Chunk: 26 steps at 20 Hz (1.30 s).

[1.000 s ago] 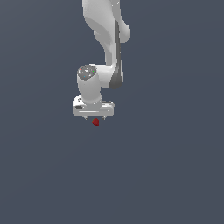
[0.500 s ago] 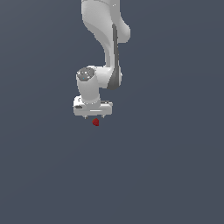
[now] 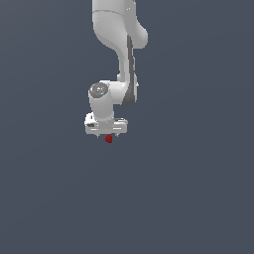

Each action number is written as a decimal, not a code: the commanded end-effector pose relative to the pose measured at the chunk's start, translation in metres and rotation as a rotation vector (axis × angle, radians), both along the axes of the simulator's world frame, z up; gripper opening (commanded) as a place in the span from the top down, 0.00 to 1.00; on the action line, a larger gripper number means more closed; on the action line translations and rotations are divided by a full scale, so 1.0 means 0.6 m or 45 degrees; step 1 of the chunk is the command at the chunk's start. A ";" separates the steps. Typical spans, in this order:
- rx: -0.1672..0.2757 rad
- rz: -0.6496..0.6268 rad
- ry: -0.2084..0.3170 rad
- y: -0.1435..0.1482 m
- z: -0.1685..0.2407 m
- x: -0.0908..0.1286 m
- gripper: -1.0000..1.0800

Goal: Pick up the object and move it to a goal position.

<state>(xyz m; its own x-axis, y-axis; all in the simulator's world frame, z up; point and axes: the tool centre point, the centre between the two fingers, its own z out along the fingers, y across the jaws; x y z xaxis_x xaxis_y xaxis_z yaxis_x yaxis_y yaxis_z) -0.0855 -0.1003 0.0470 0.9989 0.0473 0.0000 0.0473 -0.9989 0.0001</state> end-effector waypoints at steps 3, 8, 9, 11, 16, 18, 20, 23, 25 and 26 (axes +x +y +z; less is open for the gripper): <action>0.000 0.001 0.000 0.000 -0.030 -0.001 0.04; 0.000 0.001 0.000 0.000 -0.041 0.000 0.04; 0.000 0.001 0.000 0.000 -0.041 0.000 1.00; 0.000 0.001 0.000 0.000 -0.041 0.000 1.00; 0.000 0.001 0.000 0.000 -0.041 0.000 1.00; 0.000 0.001 0.000 0.000 -0.041 0.000 1.00; 0.000 0.001 0.000 -0.001 -0.040 0.000 1.00; 0.000 0.001 0.000 -0.003 -0.039 0.005 1.00; 0.000 0.001 0.000 -0.005 -0.038 0.011 1.00; 0.000 0.001 0.000 -0.006 -0.037 0.016 1.00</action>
<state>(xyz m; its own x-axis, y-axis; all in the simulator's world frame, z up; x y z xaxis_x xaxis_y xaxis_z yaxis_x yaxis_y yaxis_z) -0.0796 -0.1027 0.0238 0.9989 0.0479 -0.0007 0.0479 -0.9989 0.0000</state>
